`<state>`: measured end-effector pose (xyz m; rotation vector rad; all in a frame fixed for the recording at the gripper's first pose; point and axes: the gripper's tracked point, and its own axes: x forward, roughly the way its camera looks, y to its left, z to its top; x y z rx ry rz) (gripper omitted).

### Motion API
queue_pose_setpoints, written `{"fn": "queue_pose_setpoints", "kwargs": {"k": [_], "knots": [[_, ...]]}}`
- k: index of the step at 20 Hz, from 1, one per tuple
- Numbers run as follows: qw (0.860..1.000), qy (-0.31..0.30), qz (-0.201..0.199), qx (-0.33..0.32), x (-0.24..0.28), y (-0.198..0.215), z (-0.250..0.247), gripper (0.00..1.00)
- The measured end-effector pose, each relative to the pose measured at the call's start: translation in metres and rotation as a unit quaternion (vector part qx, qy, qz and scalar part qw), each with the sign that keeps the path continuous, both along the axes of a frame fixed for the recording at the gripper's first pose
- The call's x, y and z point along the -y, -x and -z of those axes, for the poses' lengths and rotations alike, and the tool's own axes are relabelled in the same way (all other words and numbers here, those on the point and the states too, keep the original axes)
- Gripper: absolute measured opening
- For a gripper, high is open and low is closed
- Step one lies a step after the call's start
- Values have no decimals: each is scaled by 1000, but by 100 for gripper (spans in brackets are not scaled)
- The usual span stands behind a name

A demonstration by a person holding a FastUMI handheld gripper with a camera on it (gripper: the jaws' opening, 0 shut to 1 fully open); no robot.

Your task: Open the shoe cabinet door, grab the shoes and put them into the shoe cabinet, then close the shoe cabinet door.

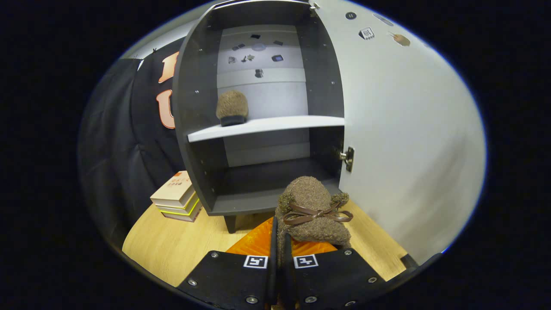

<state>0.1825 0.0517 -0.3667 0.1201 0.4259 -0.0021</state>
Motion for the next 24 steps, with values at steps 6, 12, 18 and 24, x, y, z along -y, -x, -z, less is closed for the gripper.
{"fn": "queue_pose_setpoints", "kwargs": {"k": [6, 12, 18, 24], "knots": [[998, 30, -23, 46, -2, -8, -70, 8], [997, 30, -34, 58, 2, -56, -102, 8], [997, 10, -51, 59, 5, -131, -111, 8], [995, 16, -70, 68, 13, -202, -125, 8]]}}
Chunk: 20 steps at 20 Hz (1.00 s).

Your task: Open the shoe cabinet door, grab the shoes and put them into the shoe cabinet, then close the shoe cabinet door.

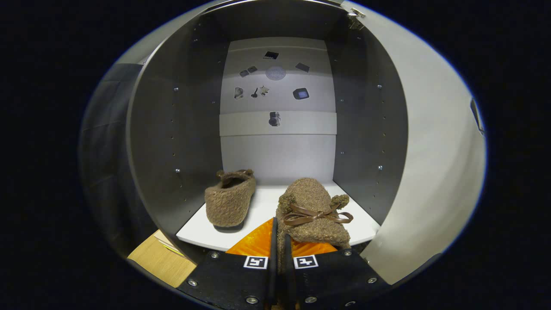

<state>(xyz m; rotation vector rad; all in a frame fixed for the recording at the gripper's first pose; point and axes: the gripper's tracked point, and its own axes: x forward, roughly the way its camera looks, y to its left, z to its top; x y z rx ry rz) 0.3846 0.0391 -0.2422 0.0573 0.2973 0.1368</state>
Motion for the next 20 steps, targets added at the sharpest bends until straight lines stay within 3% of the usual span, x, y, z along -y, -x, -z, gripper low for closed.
{"fn": "queue_pose_setpoints", "kwargs": {"k": [14, 20], "knots": [[999, -15, -16, -37, -13, -120, 12, 8], [998, -9, -7, -62, -14, -139, 28, 8]]}}
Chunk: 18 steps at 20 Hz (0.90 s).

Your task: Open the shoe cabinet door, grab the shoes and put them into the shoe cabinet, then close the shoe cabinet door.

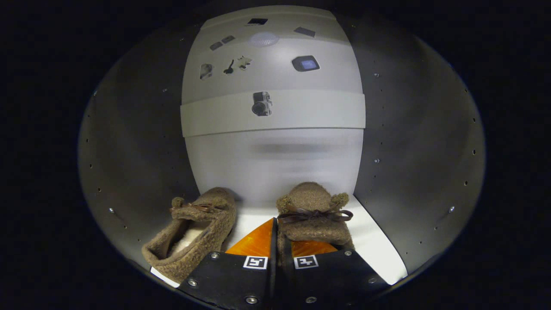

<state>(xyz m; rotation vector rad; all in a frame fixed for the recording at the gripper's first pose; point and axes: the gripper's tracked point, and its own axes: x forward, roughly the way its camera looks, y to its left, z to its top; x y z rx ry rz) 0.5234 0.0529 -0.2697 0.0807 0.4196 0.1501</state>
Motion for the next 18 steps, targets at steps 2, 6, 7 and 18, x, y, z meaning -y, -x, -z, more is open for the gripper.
{"fn": "queue_pose_setpoints", "kwargs": {"k": [2, 6, 7, 18], "knots": [[1000, -2, -2, -7, -3, -3, 3, 8], [999, -13, -6, -35, -10, 6, 4, 17], [999, -21, -7, -41, -13, 8, 3, 28], [997, -56, 26, -53, -16, 80, -35, 80]]}}
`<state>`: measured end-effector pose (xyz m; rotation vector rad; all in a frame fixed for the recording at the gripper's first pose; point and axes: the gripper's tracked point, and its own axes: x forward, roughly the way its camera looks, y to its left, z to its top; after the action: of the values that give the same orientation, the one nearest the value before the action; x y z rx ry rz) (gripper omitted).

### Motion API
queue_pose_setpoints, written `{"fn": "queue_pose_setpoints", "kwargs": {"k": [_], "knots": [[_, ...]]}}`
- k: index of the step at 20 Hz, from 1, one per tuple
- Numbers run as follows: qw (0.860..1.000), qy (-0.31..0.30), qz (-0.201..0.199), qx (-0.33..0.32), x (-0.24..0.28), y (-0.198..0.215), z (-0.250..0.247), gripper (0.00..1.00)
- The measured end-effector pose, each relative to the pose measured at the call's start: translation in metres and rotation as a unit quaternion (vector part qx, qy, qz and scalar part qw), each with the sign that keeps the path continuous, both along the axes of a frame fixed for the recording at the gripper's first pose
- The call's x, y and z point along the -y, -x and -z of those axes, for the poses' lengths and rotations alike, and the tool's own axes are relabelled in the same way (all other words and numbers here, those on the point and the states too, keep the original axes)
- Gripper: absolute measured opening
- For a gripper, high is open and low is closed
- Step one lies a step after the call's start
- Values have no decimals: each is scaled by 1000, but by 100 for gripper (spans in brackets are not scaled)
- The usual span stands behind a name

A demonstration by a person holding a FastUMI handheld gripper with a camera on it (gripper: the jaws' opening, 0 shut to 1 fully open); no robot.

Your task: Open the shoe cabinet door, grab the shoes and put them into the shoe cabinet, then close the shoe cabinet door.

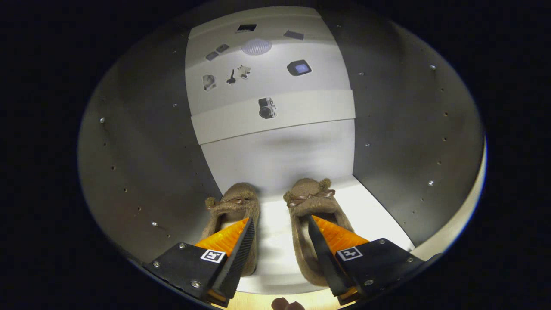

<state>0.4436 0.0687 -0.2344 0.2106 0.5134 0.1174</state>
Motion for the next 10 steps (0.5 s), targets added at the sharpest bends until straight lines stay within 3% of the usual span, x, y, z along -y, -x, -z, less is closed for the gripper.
{"fn": "queue_pose_setpoints", "kwargs": {"k": [10], "knots": [[998, 21, 32, 49, 35, 127, -44, 93]]}}
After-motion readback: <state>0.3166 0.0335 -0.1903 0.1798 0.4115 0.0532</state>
